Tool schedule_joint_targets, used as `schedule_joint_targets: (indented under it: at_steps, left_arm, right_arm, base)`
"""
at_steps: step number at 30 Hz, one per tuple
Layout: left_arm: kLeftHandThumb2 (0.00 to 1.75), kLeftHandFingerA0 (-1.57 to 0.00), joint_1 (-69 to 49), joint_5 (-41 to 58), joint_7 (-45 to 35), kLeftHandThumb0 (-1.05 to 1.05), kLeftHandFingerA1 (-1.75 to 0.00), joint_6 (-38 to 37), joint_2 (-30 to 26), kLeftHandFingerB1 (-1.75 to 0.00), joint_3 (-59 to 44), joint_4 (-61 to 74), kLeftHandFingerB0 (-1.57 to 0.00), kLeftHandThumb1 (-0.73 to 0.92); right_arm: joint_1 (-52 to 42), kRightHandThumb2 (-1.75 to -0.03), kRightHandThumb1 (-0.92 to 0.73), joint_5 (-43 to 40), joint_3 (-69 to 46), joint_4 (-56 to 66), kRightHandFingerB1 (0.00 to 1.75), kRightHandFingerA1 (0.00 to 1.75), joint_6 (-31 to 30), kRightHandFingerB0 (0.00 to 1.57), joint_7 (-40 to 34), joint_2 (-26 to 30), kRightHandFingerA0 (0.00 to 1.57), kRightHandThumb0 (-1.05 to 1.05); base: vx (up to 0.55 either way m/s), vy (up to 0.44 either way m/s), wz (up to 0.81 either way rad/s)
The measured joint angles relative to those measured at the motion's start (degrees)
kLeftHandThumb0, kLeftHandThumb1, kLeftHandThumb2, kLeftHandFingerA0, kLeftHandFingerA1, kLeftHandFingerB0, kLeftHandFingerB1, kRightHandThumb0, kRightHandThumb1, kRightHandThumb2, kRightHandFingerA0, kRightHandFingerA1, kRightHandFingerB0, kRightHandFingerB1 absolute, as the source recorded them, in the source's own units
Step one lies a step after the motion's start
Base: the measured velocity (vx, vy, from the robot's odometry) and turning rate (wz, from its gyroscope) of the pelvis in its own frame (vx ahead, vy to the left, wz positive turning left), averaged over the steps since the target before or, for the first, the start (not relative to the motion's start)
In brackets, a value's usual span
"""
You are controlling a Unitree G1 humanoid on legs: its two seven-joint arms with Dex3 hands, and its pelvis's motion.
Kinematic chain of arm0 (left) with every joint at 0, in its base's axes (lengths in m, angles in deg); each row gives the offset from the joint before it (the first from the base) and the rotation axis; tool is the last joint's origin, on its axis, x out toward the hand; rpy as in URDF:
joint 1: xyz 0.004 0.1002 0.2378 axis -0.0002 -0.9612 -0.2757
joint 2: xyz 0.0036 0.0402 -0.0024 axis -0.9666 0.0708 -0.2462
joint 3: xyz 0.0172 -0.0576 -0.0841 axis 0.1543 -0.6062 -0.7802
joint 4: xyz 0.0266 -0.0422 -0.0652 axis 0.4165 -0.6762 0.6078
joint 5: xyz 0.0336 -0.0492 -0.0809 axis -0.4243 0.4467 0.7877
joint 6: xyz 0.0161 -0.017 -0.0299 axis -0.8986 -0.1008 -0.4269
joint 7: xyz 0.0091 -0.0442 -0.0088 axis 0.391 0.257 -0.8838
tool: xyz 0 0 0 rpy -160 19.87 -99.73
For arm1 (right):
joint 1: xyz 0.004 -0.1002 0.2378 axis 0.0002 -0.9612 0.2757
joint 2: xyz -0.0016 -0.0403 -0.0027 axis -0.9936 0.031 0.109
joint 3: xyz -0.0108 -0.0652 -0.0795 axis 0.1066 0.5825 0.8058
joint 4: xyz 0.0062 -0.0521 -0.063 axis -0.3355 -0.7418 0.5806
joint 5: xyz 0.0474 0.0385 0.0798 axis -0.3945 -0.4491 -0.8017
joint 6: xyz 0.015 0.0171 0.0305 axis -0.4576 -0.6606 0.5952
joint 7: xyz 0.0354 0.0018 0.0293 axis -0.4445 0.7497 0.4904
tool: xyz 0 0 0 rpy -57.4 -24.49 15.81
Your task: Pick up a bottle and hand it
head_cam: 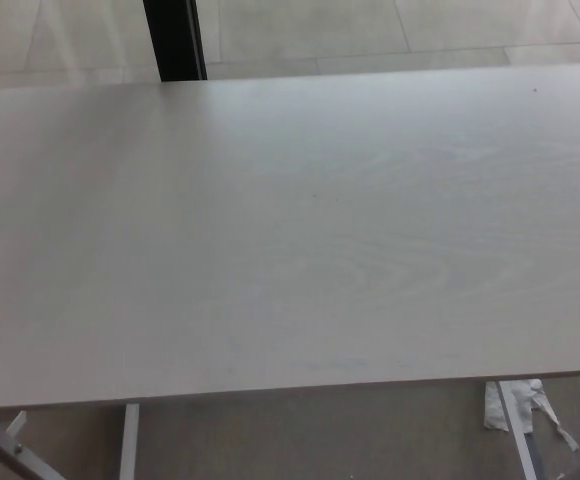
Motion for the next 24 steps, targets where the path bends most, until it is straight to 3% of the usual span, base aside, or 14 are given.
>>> schedule_joint_targets:
  at_steps: [1, 2, 3, 4, 5, 10, 12, 13, 16, 19, 20, 21, 22, 24]
  left_arm:
    - [0.89, -0.42, -1.23, 0.21, -0.01, -0.69, -0.75, -0.26, 0.00, -0.54, -0.15, -2.02, -0.26, 0.48]
    - [0.57, -0.41, -2.84, 0.53, -0.07, -0.63, -0.77, -0.65, 0.00, -0.49, -0.22, -4.60, -0.37, 0.60]
    - [0.91, -0.42, -4.43, 0.87, -0.20, -0.64, -0.73, -1.21, 0.00, -0.54, -0.24, -6.91, -0.25, 0.46]
    - [0.91, -0.42, -5.50, 1.03, -0.37, -0.64, -0.73, -1.74, -0.01, -0.54, -0.16, -8.50, -0.25, 0.46]
    - [0.57, -0.41, -6.63, 1.28, -0.56, -0.64, -0.74, -2.41, -0.01, -0.47, -0.01, -10.39, -0.38, 0.61]
    - [0.58, -0.42, -8.96, 2.79, -1.77, -0.64, -0.77, -5.83, -0.60, -0.50, 1.10, -17.00, -0.35, 0.62]
    - [0.58, -0.41, -9.20, 3.35, -2.26, -0.64, -0.76, -7.25, -1.00, -0.47, 1.36, -18.19, -0.39, 0.63]
    - [0.92, -0.43, -9.24, 3.71, -2.58, -0.65, -0.73, -8.09, -1.27, -0.54, 1.55, -18.80, -0.26, 0.48]
    - [0.92, -0.40, -9.16, 4.61, -3.63, -0.72, -0.73, -10.51, -2.64, -0.54, 2.74, -20.70, -0.28, 0.50]
    - [0.61, -0.37, -9.21, 5.43, -4.12, -0.70, -0.74, -12.79, -3.01, -0.46, 3.46, -21.21, -0.35, 0.63]
    - [0.93, -0.41, -9.19, 5.67, -4.22, -0.74, -0.72, -13.52, -3.01, -0.52, 3.70, -21.28, -0.29, 0.51]
    - [0.88, -0.39, -8.97, 6.13, -4.31, -0.73, -0.74, -14.48, -3.01, -0.53, 3.73, -21.71, -0.25, 0.48]
    - [0.57, -0.23, -8.30, 6.78, -4.37, -0.61, -0.84, -14.98, -2.91, -0.49, 3.06, -22.34, -0.24, 0.58]
    - [0.57, -0.35, -6.85, 8.24, -4.53, -0.68, -0.86, -15.29, -2.47, -0.49, 1.21, -22.38, -0.22, 0.58]
  right_arm:
    - [-0.05, -0.83, -0.40, -0.02, -0.19, -0.07, 0.62, 1.19, 0.00, 0.37, 0.04, 0.00, 1.18, -0.64]
    - [-0.12, -0.57, -0.55, -0.05, -0.52, -0.17, 0.60, 1.15, 0.00, 0.41, 0.11, 0.00, 1.17, -0.63]
    - [-0.14, -0.57, -0.55, -0.13, -0.97, -0.24, 0.60, 1.10, 0.04, 0.40, 0.25, 0.01, 1.14, -0.64]
    - [-0.19, -0.57, -0.55, -0.22, -1.37, -0.34, 0.60, 1.10, 0.10, 0.40, 0.40, 0.05, 1.14, -0.64]
    - [-0.25, -0.57, -0.54, -0.34, -1.82, -0.49, 0.61, 1.27, 0.16, 0.41, 0.59, 0.14, 1.16, -0.64]
    - [-0.29, -0.57, -0.56, -0.77, -3.15, -0.85, 0.65, 0.86, 0.24, 0.39, 1.15, 0.50, 1.13, -0.64]
    - [-0.29, -0.56, -0.56, -0.83, -3.42, -0.96, 0.66, 1.12, 0.41, 0.42, 1.18, 0.64, 1.15, -0.64]
    - [-0.29, -0.57, -0.56, -0.88, -3.61, -1.00, 0.65, 1.00, 0.50, 0.41, 1.19, 0.73, 1.13, -0.64]
    - [-0.29, -0.57, -0.55, -1.03, -3.99, -1.27, 0.66, 1.08, 0.86, 0.41, 1.33, 1.00, 1.14, -0.65]
    - [-0.30, -0.57, -0.55, -1.14, -4.16, -1.35, 0.64, 0.92, 1.05, 0.40, 1.65, 1.08, 1.12, -0.65]
    - [-0.30, -0.57, -0.55, -1.17, -4.21, -1.38, 0.63, 1.06, 1.07, 0.38, 1.77, 1.14, 1.10, -0.65]
    - [-0.31, -0.57, -0.57, -1.21, -4.24, -1.43, 0.63, 1.15, 1.09, 0.38, 1.96, 1.27, 1.15, -0.66]
    - [-0.37, -0.87, -0.41, -1.16, -4.12, -1.48, 0.64, 0.98, 1.12, 0.37, 2.05, 1.44, 1.11, -0.65]
    - [-0.42, -0.86, -0.41, -1.08, -4.05, -1.57, 0.65, 1.02, 1.11, 0.38, 2.08, 1.64, 1.15, -0.67]
  base:
    - [0.00, 0.000, 0.00]
    - [0.00, 0.000, 0.00]
    - [0.00, 0.000, 0.00]
    - [0.00, 0.000, 0.00]
    - [0.00, 0.000, 0.00]
    - [0.00, 0.000, 0.00]
    - [0.00, 0.000, 0.00]
    - [0.00, 0.000, 0.00]
    - [0.00, 0.000, 0.00]
    - [0.00, 0.000, 0.00]
    - [0.00, 0.000, 0.00]
    - [0.00, 0.000, 0.00]
    - [0.00, 0.000, 0.00]
    - [0.00, 0.000, 0.00]
